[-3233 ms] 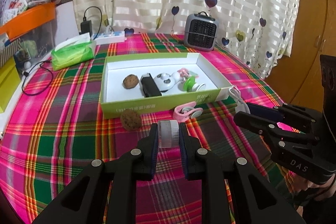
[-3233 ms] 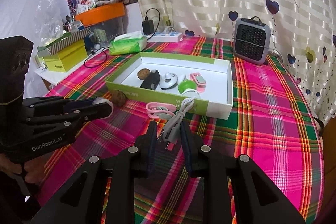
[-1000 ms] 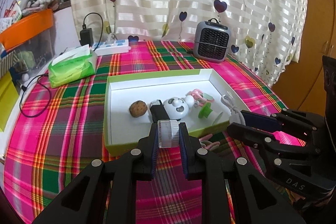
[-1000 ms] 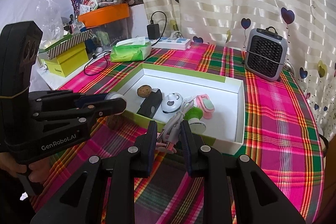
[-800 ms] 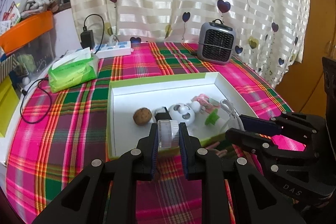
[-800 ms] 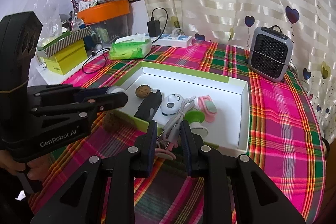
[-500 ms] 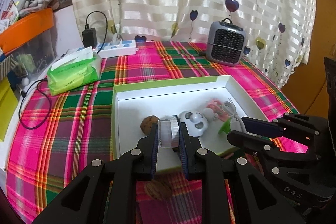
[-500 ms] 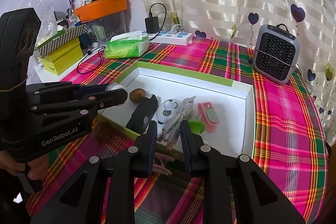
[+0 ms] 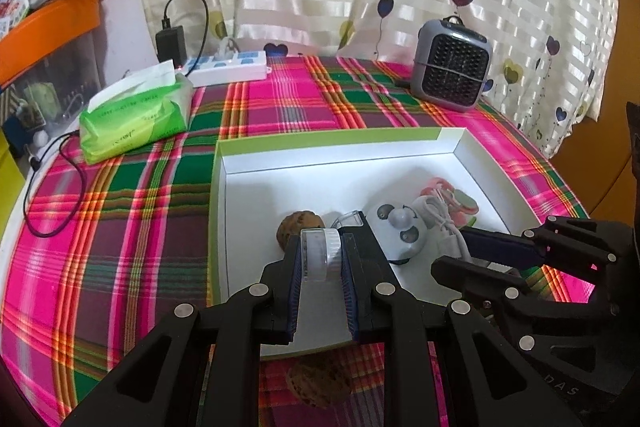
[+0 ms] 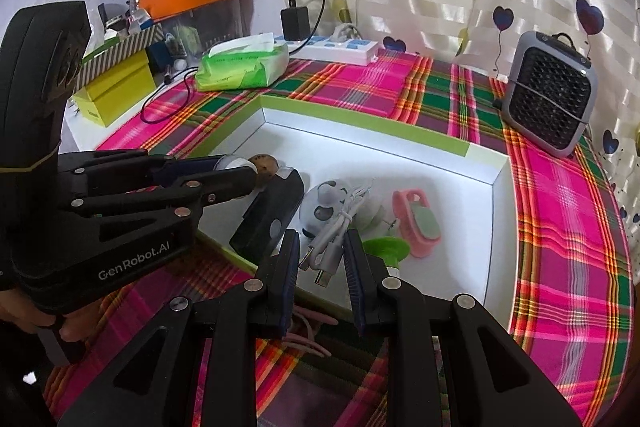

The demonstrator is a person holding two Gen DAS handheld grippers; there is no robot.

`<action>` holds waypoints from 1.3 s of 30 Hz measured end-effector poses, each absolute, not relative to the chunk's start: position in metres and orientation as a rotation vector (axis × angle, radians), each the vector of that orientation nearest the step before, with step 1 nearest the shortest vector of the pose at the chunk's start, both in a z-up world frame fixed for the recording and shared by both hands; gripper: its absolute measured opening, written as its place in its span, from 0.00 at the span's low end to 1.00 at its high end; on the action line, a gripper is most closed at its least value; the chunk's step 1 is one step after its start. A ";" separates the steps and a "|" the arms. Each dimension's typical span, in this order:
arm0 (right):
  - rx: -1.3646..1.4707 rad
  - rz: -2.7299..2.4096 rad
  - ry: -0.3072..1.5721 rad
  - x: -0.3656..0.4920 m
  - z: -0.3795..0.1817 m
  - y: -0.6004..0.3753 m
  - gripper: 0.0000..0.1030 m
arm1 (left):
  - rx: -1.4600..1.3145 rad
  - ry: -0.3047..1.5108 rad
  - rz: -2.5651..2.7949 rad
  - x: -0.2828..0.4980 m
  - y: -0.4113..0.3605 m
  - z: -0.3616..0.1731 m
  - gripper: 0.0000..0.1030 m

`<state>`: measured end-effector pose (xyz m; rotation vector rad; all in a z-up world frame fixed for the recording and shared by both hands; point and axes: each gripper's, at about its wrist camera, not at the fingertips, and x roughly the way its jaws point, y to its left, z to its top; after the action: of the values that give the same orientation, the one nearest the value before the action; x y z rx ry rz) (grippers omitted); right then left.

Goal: Organize objects
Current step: 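Lower both held items into the box and open both tools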

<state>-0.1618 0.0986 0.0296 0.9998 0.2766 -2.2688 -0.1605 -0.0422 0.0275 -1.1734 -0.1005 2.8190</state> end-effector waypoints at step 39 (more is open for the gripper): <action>0.898 -2.367 0.209 -0.131 0.047 0.117 0.34 | -1.052 -0.132 2.833 -0.132 -0.040 0.043 0.23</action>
<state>-0.1308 0.1174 0.0474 0.8980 0.2090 -2.3675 -0.1316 -0.0396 0.0432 -1.0522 -0.1323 2.8327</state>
